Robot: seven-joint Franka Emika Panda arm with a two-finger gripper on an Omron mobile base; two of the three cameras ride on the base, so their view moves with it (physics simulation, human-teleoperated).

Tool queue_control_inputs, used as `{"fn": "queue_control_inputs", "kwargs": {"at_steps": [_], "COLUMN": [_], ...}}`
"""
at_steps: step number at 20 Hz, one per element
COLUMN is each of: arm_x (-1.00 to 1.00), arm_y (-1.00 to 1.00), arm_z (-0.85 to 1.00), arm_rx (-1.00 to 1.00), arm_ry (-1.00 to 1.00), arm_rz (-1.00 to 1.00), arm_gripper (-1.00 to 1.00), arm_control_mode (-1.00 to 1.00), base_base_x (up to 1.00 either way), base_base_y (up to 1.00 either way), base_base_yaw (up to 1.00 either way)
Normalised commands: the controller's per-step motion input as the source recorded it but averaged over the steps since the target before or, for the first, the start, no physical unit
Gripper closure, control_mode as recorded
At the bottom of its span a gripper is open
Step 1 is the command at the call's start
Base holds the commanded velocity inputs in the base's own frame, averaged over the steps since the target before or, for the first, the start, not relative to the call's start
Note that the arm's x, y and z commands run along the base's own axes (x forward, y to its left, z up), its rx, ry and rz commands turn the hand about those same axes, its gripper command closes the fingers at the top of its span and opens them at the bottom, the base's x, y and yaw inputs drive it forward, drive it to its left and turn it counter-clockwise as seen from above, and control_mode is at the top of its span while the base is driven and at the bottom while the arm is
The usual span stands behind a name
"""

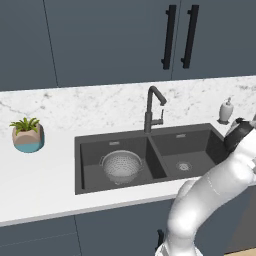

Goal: Put the colander in the sink, put the mango in the colander, and turn on the sink faucet and pour water over the colander.

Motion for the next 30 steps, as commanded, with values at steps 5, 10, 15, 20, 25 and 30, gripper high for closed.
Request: {"fn": "queue_control_inputs", "kwargs": {"at_steps": [5, 10, 15, 20, 25, 30], "arm_x": [0.34, 0.28, 0.12, 0.03, 0.11, 0.18], "arm_y": [-0.60, -0.44, -0.27, -0.07, 0.00, 0.02], "arm_z": [-0.21, -0.04, -0.06, -0.21, -0.26, -0.25], "arm_rx": [0.03, 0.07, 0.07, 0.03, 0.00, 0.00], "arm_ry": [0.02, 0.03, 0.02, 0.00, 0.00, 0.00], "arm_rz": [0.00, 0.00, 0.00, 0.00, 0.00, 0.00], "arm_gripper": [-1.00, -1.00, -1.00, -1.00, -1.00, -1.00], "arm_control_mode": [-1.00, -1.00, -1.00, -1.00, -1.00, -1.00], "base_base_x": [0.00, 0.00, 0.00, 0.00, 0.00, 0.00], "base_base_y": [0.00, 0.00, 0.00, 0.00, 0.00, 0.00], "base_base_yaw": [0.00, 0.00, 0.00, 0.00, 0.00, 0.00]}}
